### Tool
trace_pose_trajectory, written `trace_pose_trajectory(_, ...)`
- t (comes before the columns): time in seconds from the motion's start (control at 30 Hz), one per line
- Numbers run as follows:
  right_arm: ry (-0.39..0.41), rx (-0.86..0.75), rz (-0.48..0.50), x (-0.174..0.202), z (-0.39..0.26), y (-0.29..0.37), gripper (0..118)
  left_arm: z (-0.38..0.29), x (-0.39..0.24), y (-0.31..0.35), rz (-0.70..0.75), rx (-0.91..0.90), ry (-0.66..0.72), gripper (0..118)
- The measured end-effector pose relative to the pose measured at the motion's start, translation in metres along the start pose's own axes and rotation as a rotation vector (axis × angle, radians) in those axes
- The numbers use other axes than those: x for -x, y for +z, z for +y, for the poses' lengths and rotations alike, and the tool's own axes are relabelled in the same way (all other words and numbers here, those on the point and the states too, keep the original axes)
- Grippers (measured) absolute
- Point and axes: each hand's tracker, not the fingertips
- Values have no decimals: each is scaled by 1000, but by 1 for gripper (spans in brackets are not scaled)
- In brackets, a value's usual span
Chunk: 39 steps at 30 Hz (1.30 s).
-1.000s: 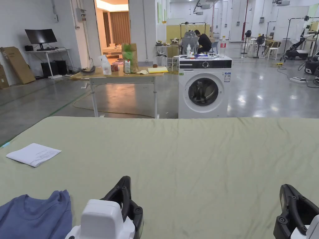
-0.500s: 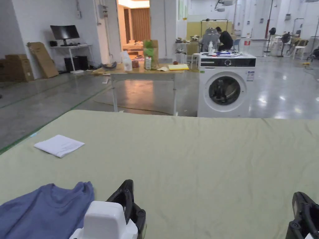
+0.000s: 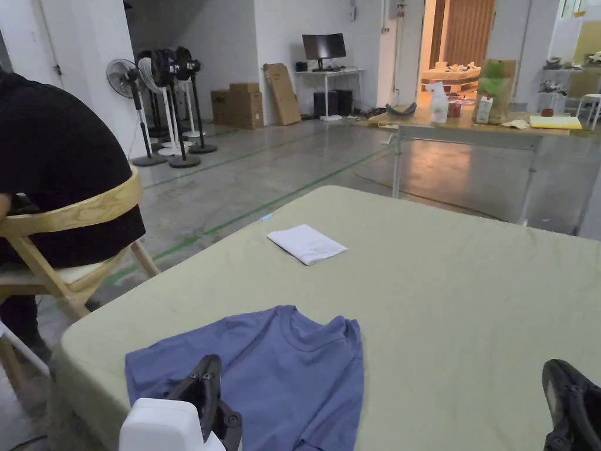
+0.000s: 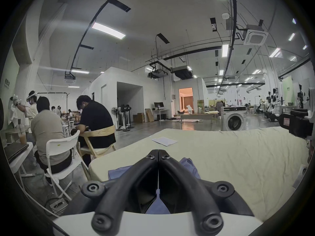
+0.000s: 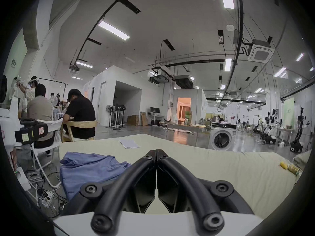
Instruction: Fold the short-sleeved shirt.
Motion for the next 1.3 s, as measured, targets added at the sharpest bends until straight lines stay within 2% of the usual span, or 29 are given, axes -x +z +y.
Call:
trace_pose_trajectory(0.1,-7,23,-25,-16,-1,3,0,12,-1,-33,-58,23,-30,0)
trace_pose_trajectory(0.13,-10,39,-40,-22,-3,5,0,18,1,-57,-94,79,-30,0)
trace_pose_trajectory(0.23,-20,106,-91,-41,-11,7,0,17,7,-144,-227,336,-8,0)
trace_pose_trajectory(0.3,-48,148,-125,-53,-18,9,0,-6,6,-211,-300,603,-20,3)
trace_pose_trajectory(0.33,-66,164,-143,-58,-22,9,0,-22,3,-240,-310,718,-73,13)
trace_pose_trajectory(0.37,-79,178,-157,-63,-25,10,0,-37,1,-260,-342,788,-97,29)
trace_pose_trajectory(0.4,-89,201,-176,-68,-30,11,0,-59,-2,-285,-339,875,-114,65)
trace_pose_trajectory(0.43,-95,220,-189,-72,-33,11,0,-73,-4,-297,-306,933,-122,80)
trace_pose_trajectory(0.57,-127,278,-209,-85,-45,10,0,-110,-14,-339,-255,1056,-15,83)
trace_pose_trajectory(0.6,-126,291,-218,-87,-47,10,0,-118,-18,-345,-264,1087,-9,88)
trace_pose_trajectory(0.67,-127,308,-228,-90,-50,9,0,-130,-25,-350,-299,1086,-70,109)
trace_pose_trajectory(0.7,-132,315,-231,-92,-55,9,0,-132,-30,-351,-336,1068,-84,112)
trace_pose_trajectory(0.77,-143,329,-226,-93,-59,8,0,-138,-36,-354,-299,1094,-123,112)
trace_pose_trajectory(0.87,-151,345,-205,-90,-65,6,0,-141,-39,-347,-272,1041,-125,112)
trace_pose_trajectory(0.97,-166,351,-181,-88,-67,5,0,-143,-32,-333,-305,926,-161,112)
trace_pose_trajectory(1.03,-173,351,-163,-87,-65,6,0,-141,-27,-326,-303,912,-175,103)
trace_pose_trajectory(1.07,-168,346,-155,-87,-63,7,0,-136,-26,-323,-335,907,-157,92)
trace_pose_trajectory(1.1,-161,341,-149,-87,-61,8,0,-130,-26,-319,-323,901,-160,73)
trace_pose_trajectory(1.13,-150,333,-148,-88,-58,10,0,-122,-26,-313,-284,849,-185,42)
trace_pose_trajectory(1.17,-143,326,-150,-88,-57,11,0,-118,-24,-310,-255,828,-206,2)
trace_pose_trajectory(1.2,-138,318,-154,-90,-54,13,0,-114,-19,-303,-217,830,-206,0)
trace_pose_trajectory(1.3,-149,308,-166,-96,-49,19,0,-107,2,-292,-248,798,-108,0)
